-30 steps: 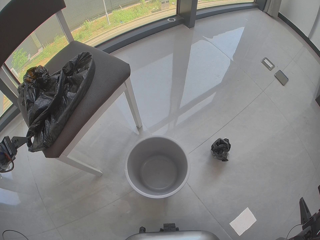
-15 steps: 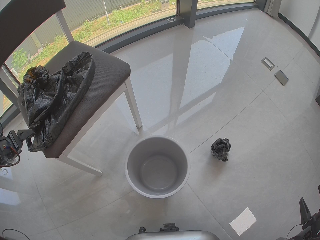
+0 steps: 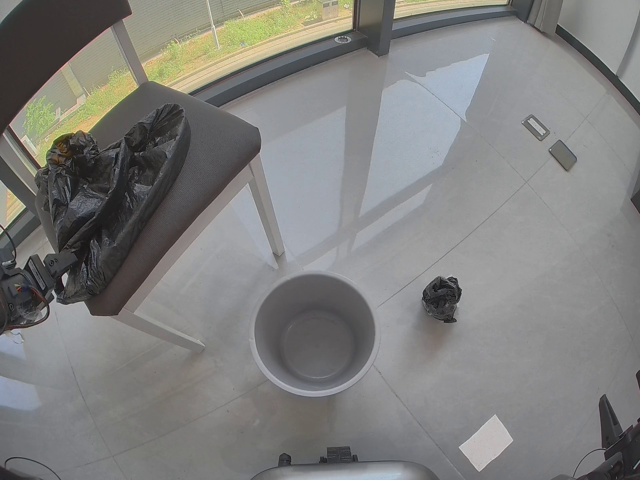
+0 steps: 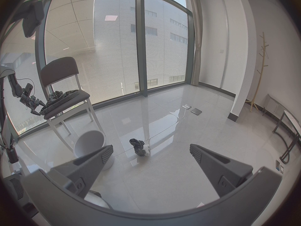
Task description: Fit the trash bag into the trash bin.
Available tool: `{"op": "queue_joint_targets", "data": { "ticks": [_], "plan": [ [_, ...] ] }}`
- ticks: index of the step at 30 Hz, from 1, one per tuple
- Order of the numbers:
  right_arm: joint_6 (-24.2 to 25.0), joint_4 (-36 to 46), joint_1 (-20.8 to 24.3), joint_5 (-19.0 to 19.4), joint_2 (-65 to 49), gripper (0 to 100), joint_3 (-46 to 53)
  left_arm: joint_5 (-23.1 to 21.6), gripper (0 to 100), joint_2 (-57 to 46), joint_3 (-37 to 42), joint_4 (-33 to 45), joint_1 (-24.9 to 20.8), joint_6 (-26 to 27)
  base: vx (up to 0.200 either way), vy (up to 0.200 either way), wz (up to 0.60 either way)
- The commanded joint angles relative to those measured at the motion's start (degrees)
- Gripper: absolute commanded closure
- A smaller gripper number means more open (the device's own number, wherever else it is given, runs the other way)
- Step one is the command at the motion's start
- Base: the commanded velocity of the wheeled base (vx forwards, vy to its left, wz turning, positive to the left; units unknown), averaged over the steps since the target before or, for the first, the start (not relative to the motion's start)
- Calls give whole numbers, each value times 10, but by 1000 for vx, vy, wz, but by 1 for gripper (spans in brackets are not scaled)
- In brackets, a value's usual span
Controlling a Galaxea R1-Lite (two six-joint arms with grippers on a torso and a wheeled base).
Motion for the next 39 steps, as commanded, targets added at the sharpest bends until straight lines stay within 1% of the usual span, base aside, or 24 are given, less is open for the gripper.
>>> {"op": "queue_joint_targets", "data": {
  "ticks": [1, 5, 18, 23, 28, 29, 39],
  "plan": [
    [0, 0, 0, 0, -7, 0, 10, 0, 0, 15, 2, -4, -1, -5, 0, 0, 0],
    [0, 0, 0, 0, -7, 0, 10, 0, 0, 22, 1, -4, -1, -6, 0, 0, 0],
    [0, 0, 0, 0, -7, 0, 10, 2, 0, 45, 11, -53, -12, -24, 0, 0, 0],
    [0, 0, 0, 0, -7, 0, 10, 21, 0, 56, 11, -77, -24, -38, 0, 0, 0],
    [0, 0, 0, 0, -7, 0, 10, 25, 0, 61, 24, -98, -34, -39, 0, 0, 0],
    [0, 0, 0, 0, -7, 0, 10, 26, 100, 62, 26, -102, -34, -39, 0, 0, 0],
    [-2, 0, 0, 2, -6, 0, 10, 35, 100, 57, 29, -111, -36, -38, 0, 0, 0]
  ]
}}
